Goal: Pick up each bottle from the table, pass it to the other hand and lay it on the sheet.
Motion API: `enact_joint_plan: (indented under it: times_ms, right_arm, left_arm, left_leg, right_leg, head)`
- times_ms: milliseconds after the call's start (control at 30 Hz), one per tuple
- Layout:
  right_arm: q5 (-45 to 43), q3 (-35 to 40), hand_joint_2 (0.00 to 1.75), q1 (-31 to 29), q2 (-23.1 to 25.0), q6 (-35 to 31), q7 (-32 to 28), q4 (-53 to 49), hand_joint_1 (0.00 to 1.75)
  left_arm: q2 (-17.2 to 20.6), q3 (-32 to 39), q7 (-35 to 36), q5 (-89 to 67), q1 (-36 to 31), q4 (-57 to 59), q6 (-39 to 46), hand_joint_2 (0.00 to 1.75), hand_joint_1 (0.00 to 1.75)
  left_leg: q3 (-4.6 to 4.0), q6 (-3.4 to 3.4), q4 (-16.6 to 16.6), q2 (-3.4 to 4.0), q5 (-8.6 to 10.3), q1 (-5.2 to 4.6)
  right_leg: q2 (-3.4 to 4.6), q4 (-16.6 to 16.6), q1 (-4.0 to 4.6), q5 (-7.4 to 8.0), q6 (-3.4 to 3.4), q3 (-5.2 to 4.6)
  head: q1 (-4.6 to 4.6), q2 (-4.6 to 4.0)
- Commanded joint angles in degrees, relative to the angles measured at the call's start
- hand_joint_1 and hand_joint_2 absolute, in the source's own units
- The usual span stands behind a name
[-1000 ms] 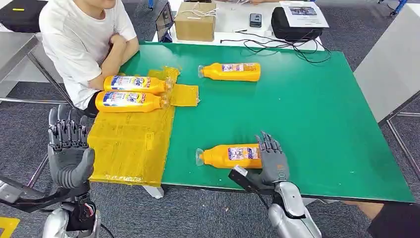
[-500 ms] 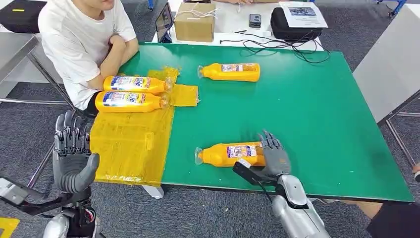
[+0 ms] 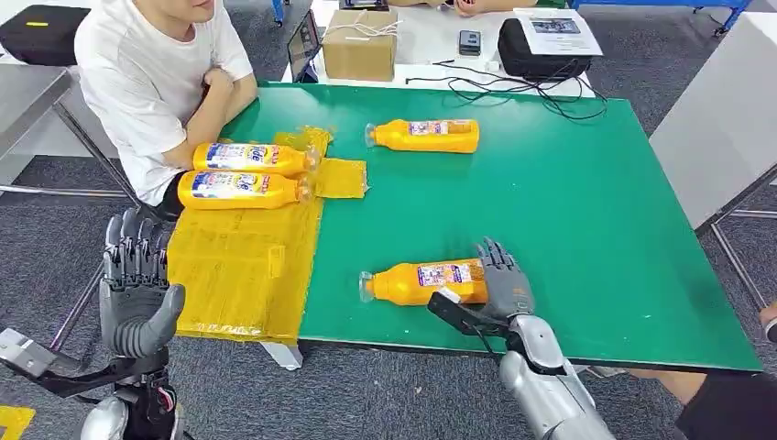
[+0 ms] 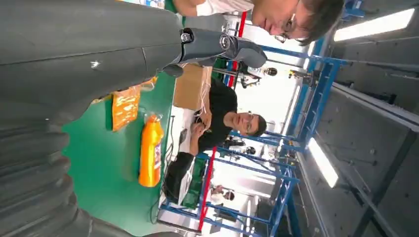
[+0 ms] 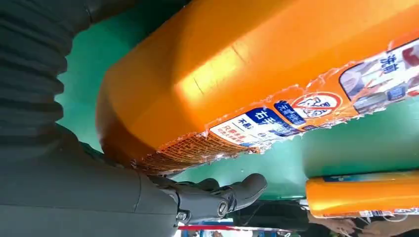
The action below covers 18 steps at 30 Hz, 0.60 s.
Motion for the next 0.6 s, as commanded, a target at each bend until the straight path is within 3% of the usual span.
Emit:
enact_joint_plan:
  times_ms: [33,133,400,600]
  right_arm:
    - [-2.9,3.0,1.75,-6.0,0.0,4.2,-3.1,12.6,1.75]
    - [-3.6,3.0,1.75,-5.9,0.0,3.8,-4.1,13.6,1.75]
    - [-9.9,4.2,1.75,-7.9,-0.9,14.1,-7.2,18.0,1.75]
    - [-18.6,2.8,1.75,-6.7,-1.7,18.6,-14.5,16.6,1.75]
  left_arm:
    - [1.4,0.7,-0.1,0.7,-4.4,5.0,-1.6,1.75,0.00]
    - [1.5,0.6,0.1,0.7,-5.4,6.1,-1.5,1.75,0.00]
    - [2.6,-0.5,-0.1,-0.1,-7.1,9.1,-1.9,1.75,0.00]
    - [3.5,-2.9,-0.8,-1.3,-9.0,11.1,-1.5,1.75,0.00]
  left_leg:
    - [0.05,-0.11,0.0,-0.05,-0.01,0.11]
    - [0.11,-0.09,-0.1,-0.09,0.06,0.07]
    - [0.40,-0.05,-0.1,0.06,0.04,0.07]
    - [0.47,-0.10,-0.1,-0.04,0.08,0.14]
  right_leg:
    - [0.11,0.0,0.09,0.02,-0.12,0.08]
    - [0.01,-0.1,0.05,0.06,-0.10,0.13]
    - [0.04,-0.1,0.05,0.08,-0.11,0.32]
    - [-0.03,-0.2,0.14,0.11,-0.16,0.40]
  head:
    - [0.00,0.00]
    - [0.02,0.00]
    - [0.02,0.00]
    - [0.04,0.00]
